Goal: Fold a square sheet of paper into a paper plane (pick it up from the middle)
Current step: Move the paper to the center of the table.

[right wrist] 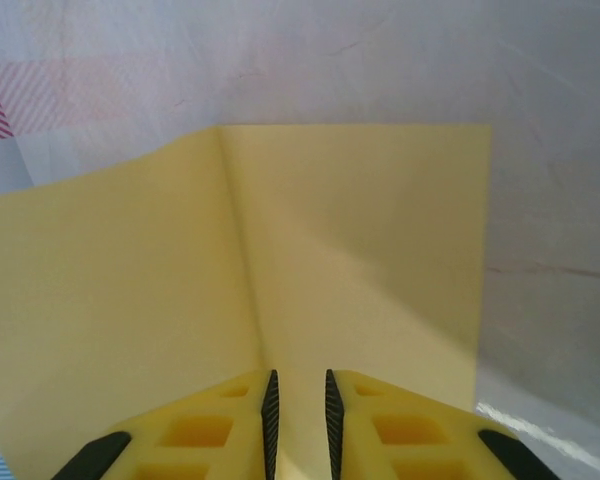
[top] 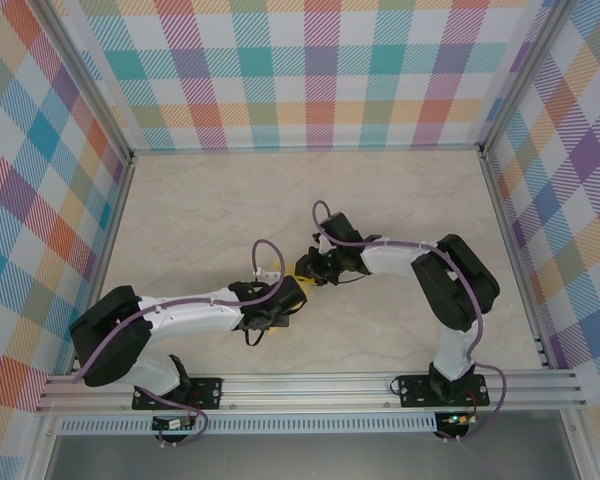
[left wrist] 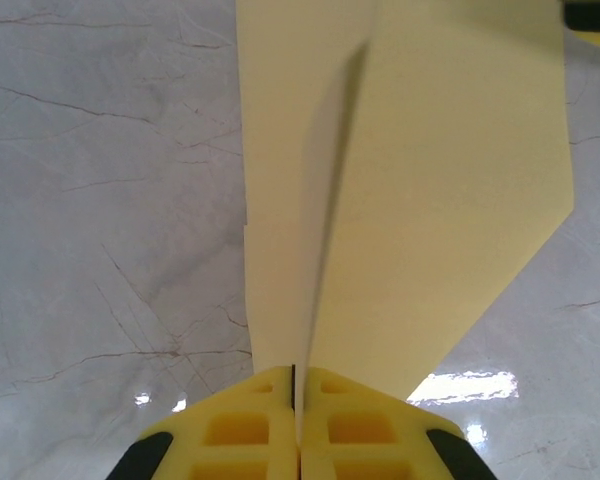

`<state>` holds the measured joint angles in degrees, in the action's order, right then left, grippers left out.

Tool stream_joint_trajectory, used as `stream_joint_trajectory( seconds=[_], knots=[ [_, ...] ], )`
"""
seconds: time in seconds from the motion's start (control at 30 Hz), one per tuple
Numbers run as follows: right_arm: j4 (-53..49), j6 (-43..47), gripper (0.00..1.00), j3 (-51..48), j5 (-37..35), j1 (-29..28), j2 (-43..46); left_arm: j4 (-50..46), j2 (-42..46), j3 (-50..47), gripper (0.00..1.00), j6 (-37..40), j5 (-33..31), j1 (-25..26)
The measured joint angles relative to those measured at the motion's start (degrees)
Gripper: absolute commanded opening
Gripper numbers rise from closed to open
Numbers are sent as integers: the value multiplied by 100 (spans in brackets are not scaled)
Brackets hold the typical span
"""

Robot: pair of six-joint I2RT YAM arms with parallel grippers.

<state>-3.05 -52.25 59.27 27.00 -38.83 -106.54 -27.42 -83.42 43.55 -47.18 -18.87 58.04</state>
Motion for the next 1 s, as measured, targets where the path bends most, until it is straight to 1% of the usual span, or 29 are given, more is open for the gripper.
stream_joint_trajectory(
  seconds=[0.07, 0.13, 0.23, 0.4, 0.63, 0.77, 0.9, 1.0],
  knots=[
    [-103, 26, 19, 214, -103, -57, -212, 42, 0, 0, 5, 2, 4, -13],
    [-361, 57, 16, 389, -291, -114, -393, 79, -2, 0, 5, 7, 39, -24],
    [-717, 70, 16, 522, -610, -179, -542, 105, -35, 0, 5, 50, 52, -31],
    [-994, 37, 14, 428, -1082, -210, -332, 210, -55, 0, 5, 223, 96, -70],
    [-1154, -201, 16, -376, -1567, -216, 420, 319, -92, 13, 5, 638, 208, -83],
    [-1163, -240, 19, -621, -1613, -216, 656, 437, -247, 107, 6, 920, 435, -85],
    [-1202, -232, 21, -638, -1650, -214, 734, 514, -354, 195, 9, 1099, 601, -87],
    [-1215, -212, 21, -638, -1650, -210, 761, 549, -358, 212, 13, 1167, 750, -87]
  ],
)
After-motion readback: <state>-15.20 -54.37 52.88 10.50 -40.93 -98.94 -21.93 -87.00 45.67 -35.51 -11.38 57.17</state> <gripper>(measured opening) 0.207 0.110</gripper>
